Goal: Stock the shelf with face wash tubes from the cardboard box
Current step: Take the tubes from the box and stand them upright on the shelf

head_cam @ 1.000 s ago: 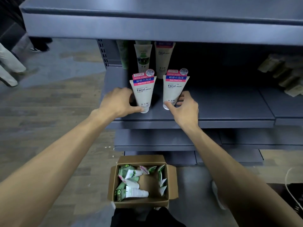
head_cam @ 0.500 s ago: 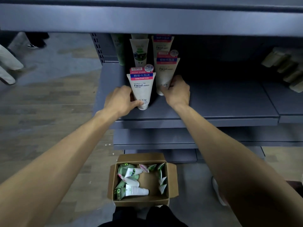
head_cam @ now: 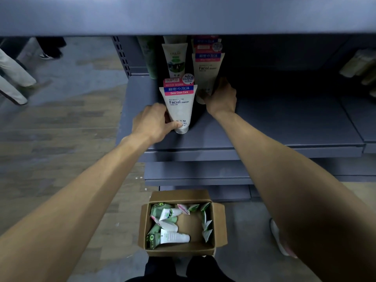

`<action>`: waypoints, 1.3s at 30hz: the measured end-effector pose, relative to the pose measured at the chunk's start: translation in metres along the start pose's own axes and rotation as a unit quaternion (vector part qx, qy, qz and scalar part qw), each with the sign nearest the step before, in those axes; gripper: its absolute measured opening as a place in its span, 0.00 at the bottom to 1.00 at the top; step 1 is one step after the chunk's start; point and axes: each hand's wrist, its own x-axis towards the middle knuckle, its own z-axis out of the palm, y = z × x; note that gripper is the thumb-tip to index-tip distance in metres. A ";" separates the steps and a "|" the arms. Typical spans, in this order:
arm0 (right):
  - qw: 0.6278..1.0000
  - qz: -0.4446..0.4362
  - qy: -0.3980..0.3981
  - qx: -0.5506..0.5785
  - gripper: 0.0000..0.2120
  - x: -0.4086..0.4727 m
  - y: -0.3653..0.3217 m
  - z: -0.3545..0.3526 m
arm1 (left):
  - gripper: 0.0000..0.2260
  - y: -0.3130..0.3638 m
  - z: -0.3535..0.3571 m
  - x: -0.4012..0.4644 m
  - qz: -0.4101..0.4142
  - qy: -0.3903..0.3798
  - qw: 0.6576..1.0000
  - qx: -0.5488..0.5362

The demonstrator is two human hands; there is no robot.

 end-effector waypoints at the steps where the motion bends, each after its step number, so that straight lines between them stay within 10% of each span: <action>1: 1.000 0.000 0.000 0.000 0.25 0.001 0.000 0.000 | 0.17 0.000 0.000 0.000 0.000 -0.001 1.000 -0.001; 39: 0.993 -0.011 -0.039 -0.113 0.18 -0.033 0.081 -0.083 | 0.18 0.059 0.014 0.023 0.012 0.003 1.000 0.004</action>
